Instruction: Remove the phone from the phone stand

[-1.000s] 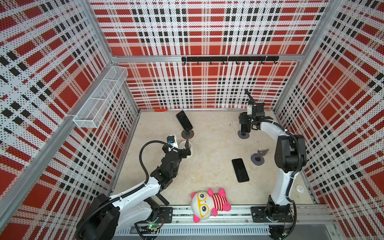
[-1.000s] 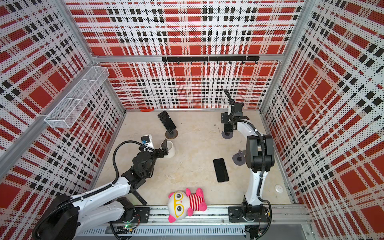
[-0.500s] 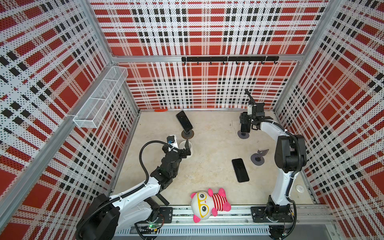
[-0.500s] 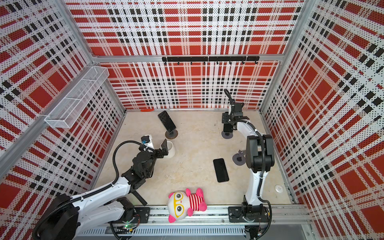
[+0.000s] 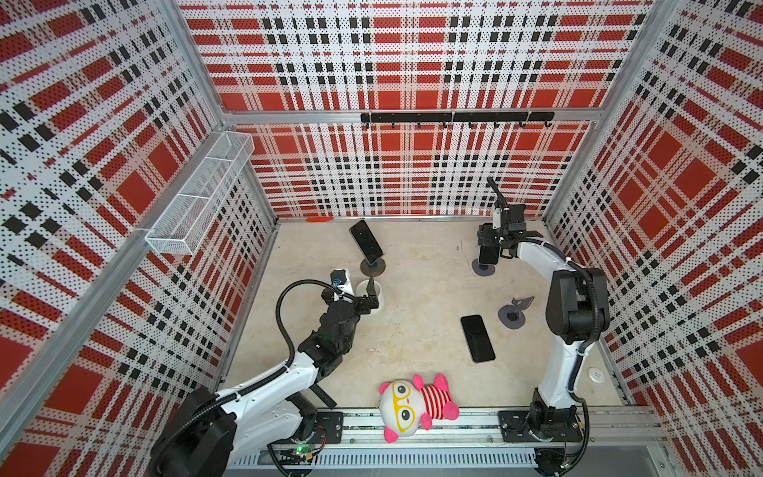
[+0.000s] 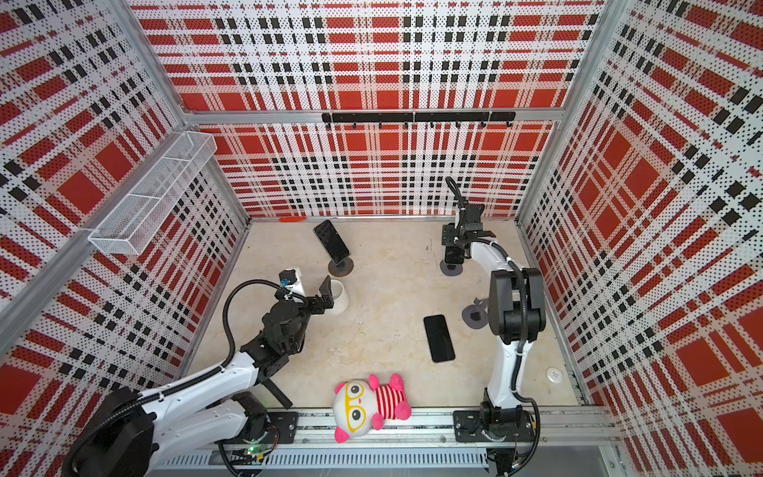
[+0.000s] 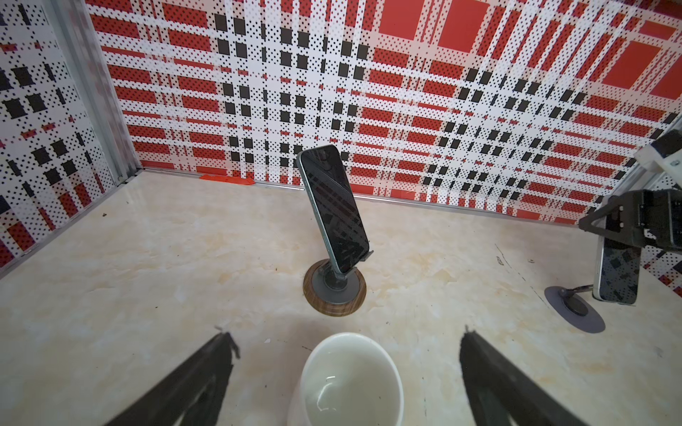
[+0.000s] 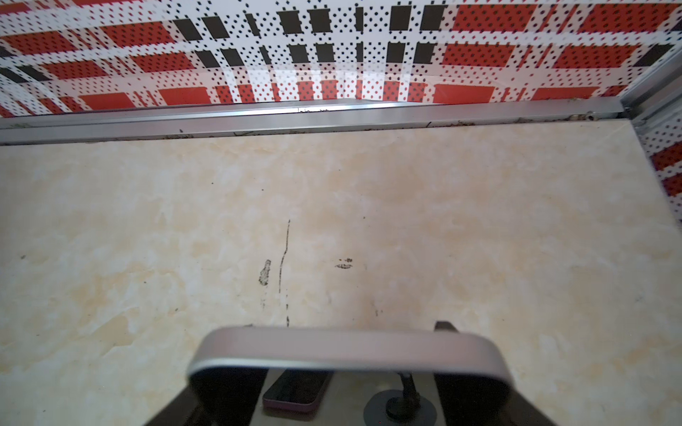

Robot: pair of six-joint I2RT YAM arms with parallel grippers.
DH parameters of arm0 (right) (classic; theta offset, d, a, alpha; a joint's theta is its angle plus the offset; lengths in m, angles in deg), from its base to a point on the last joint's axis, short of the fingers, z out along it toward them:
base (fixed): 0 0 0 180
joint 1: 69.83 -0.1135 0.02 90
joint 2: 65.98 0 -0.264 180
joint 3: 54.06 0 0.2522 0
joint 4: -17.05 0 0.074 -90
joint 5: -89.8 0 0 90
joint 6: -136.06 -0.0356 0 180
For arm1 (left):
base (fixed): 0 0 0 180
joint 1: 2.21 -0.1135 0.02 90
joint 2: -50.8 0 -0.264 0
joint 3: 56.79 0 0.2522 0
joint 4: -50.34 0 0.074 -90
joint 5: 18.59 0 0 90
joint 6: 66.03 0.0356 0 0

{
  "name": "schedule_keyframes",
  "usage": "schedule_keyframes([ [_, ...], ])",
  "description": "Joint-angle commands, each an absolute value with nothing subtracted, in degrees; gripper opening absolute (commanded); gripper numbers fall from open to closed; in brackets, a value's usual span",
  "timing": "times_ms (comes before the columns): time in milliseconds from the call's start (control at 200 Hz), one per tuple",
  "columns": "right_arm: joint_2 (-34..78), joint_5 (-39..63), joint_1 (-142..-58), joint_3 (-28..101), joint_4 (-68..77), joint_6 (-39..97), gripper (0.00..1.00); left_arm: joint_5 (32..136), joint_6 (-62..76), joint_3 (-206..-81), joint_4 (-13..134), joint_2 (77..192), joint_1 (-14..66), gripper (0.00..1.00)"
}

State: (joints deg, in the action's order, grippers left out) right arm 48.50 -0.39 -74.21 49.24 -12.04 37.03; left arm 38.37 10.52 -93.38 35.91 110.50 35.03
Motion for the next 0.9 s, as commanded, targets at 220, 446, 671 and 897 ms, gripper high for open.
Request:
schedule_keyframes([
  [220, 43.0, -1.5, -74.4, 51.3, -13.7, 36.2, 0.74, 37.6, 11.1, -93.7, 35.7, 109.2, 35.5, 0.98],
  [446, 40.4, -1.9, -74.7, 50.4, -13.0, 35.9, 0.73, 37.4, 11.4, -93.7, 35.7, 109.1, 35.5, 0.98],
  [671, 36.8, -3.7, -76.0, 49.7, -14.3, 35.6, 0.73, 37.3, 11.5, -93.7, 35.8, 108.6, 35.5, 0.98],
  [897, 28.6, -3.9, -75.2, 41.7, -12.1, 39.6, 0.72, 37.6, 11.4, -93.8, 35.7, 108.8, 35.5, 0.98],
])
